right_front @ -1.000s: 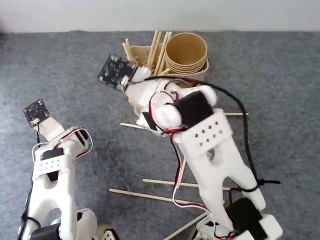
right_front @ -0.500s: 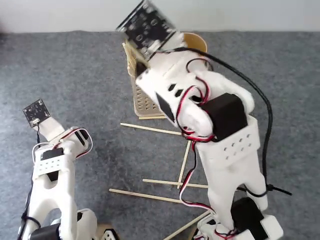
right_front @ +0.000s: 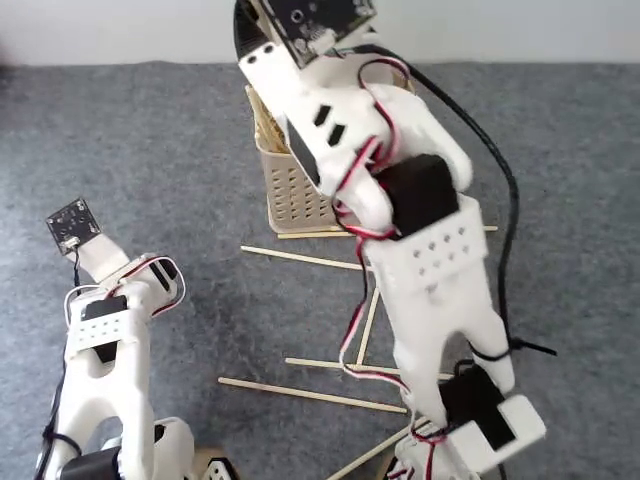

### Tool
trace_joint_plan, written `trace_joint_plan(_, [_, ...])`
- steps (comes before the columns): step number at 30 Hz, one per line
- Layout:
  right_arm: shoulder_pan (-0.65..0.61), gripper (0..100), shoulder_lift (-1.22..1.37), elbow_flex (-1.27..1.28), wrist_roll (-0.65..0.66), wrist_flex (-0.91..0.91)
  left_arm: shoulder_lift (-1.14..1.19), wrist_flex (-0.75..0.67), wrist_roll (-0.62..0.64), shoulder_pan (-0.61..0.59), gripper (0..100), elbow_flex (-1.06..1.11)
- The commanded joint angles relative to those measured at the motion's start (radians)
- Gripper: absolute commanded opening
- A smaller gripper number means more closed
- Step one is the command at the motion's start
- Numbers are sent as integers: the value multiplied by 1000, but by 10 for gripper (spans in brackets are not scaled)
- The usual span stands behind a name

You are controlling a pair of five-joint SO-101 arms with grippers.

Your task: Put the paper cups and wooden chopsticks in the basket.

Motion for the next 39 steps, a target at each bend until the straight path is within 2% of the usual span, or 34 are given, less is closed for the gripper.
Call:
trace_joint_plan(1, [42, 8, 45, -41, -17, -36, -28, -15, -12, -6, 187, -5])
trace_joint_plan(8, [122, 17, 162, -41, -146, 8, -28, -15, -12, -6, 187, -5])
trace_joint_plan(10, [117, 68, 173, -43, -180, 73, -28, -15, -12, -6, 187, -5])
trace_joint_plan(14, [113, 241, 163, -58, -270, 157, -28, -15, -12, -6, 187, -5])
trace_joint_plan(16, [114, 275, 143, -80, -290, 188, -28, -15, -12, -6, 187, -5])
trace_joint_plan(23, [94, 200, 68, -150, -285, 386, -28, -15, -12, -6, 187, -5])
trace_joint_plan(31, [87, 165, 114, -149, -284, 806, -28, -15, -12, -6, 187, -5])
trace_joint_plan(33, [64, 165, 142, -146, -241, 901, -28, -15, -12, -6, 187, -5])
trace_joint_plan(39, [42, 169, 107, -5, -164, 894, -26, -15, -12, -6, 187, -5])
